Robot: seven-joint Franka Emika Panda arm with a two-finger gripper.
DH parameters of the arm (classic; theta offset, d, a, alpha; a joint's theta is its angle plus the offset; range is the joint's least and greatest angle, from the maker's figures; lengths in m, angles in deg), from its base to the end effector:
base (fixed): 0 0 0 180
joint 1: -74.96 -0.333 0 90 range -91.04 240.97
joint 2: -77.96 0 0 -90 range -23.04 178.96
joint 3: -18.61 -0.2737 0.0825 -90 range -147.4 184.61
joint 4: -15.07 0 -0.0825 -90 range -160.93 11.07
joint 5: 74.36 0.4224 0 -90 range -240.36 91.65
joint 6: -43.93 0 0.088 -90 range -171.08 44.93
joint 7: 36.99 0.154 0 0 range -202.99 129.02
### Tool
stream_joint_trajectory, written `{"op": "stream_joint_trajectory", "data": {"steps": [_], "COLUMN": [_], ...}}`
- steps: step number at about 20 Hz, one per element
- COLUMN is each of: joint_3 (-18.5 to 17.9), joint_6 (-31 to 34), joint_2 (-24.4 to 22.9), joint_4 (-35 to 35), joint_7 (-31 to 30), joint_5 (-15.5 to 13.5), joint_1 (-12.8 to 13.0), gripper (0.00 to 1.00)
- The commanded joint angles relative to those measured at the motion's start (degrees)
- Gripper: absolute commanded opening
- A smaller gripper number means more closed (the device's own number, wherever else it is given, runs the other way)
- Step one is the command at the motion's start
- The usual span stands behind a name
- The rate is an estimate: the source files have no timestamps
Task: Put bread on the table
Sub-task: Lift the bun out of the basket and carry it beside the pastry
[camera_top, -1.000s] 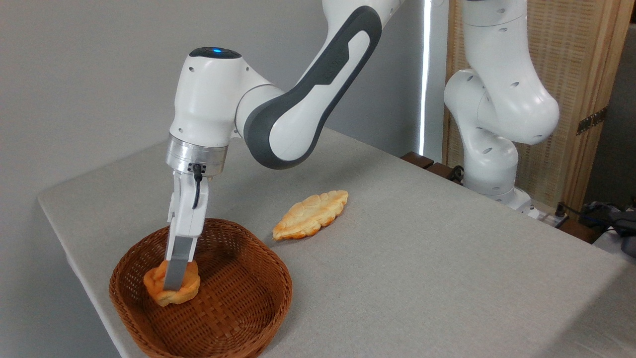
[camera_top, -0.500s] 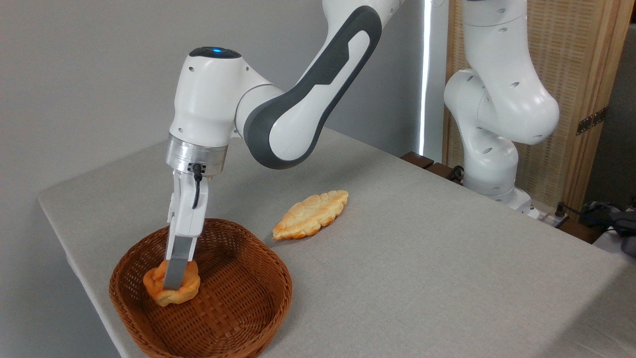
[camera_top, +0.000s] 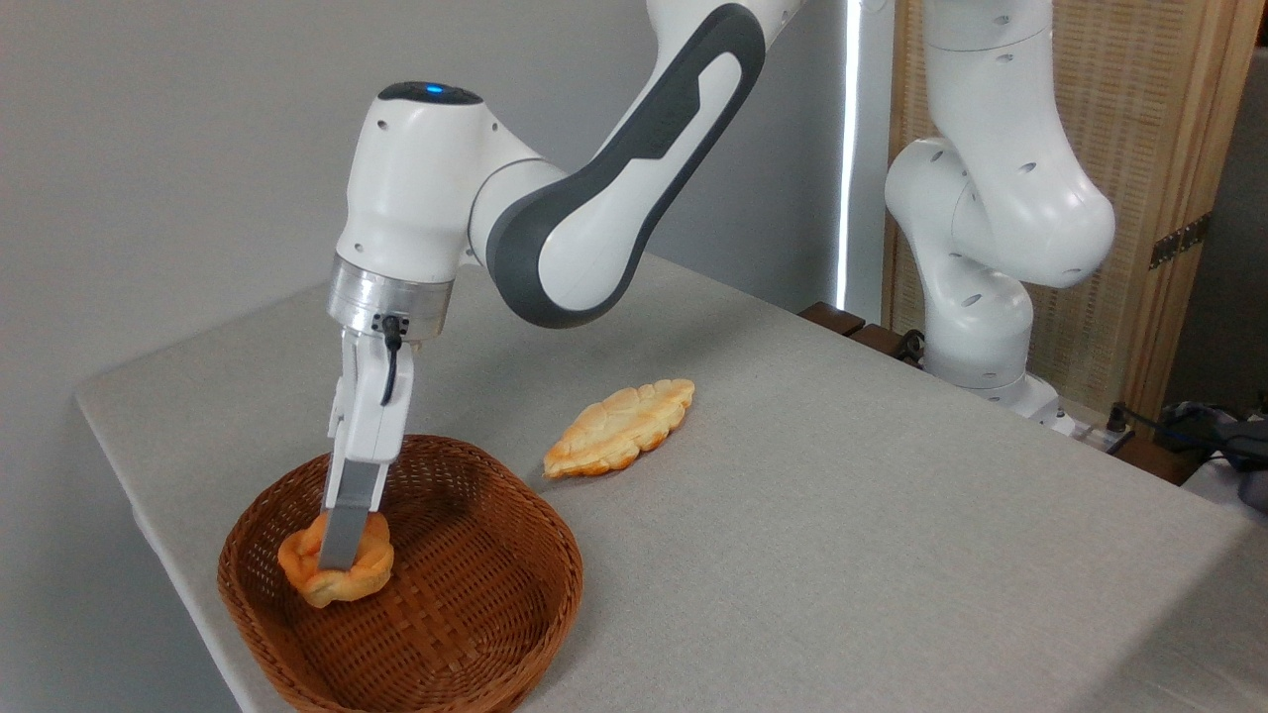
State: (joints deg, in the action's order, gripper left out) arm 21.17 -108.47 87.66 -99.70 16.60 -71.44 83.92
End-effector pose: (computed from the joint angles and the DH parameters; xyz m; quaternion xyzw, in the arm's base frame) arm 0.6587 -0.1342 0.3231 -0.8081 0.5371 -0.2205 0.0991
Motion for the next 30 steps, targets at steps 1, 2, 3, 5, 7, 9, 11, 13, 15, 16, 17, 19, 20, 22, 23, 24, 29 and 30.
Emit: {"op": "stream_joint_trajectory", "data": {"steps": [1, 2, 3, 5, 7, 9, 11, 13, 15, 16, 17, 19, 20, 22, 23, 24, 29, 30], "joint_3": [-0.6, -0.6, -0.7, -1.0, -3.0, -3.5, -5.7, -6.3, -7.5, -7.7, -8.6, -10.1, -10.4, -11.4, -11.5, -11.5, -11.5, -11.5], "joint_6": [3.7, 5.9, 7.1, 11.6, 16.9, 20.5, 25.3, 27.9, 28.8, 29.1, 29.8, 31.5, 32.9, 35.7, 37.5, 38.3, 39.1, 39.1], "joint_2": [-3.9, -5.2, -5.9, -8.8, -12.1, -14.4, -17.5, -20.6, -25.2, -27.3, -29.3, -32.0, -33.5, -34.5, -34.6, -34.6, -34.5, -34.2], "joint_4": [-0.4, -0.4, -0.4, -0.4, -0.4, -0.5, -1.2, -3.8, -8.9, -11.2, -13.4, -16.5, -18.2, -19.6, -19.9, -20.1, -22.3, -22.5], "joint_7": [0.5, 0.5, 0.5, 0.5, 0.6, 0.6, 0.7, 1.6, 3.4, 4.2, 5.0, 7.0, 8.6, 10.3, 10.7, 10.8, 11.1, 11.1], "joint_5": [-0.1, -0.5, -0.9, -2.9, -3.0, -3.0, -3.1, -3.1, -3.1, -3.0, -3.0, -3.0, -3.0, -3.0, -2.8, -2.7, -2.6, -2.6], "joint_1": [-0.3, -0.3, -0.3, -0.4, -0.4, -0.4, -0.3, -0.3, -0.3, -0.3, -0.3, -0.3, -0.3, -0.3, -0.3, -0.3, -0.1, -0.1], "gripper": [0.5, 0.5, 0.49, 0.47, 0.47, 0.48, 0.5, 0.5, 0.5, 0.5, 0.5, 0.5, 0.5, 0.5, 0.5, 0.5, 0.5, 0.5]}}
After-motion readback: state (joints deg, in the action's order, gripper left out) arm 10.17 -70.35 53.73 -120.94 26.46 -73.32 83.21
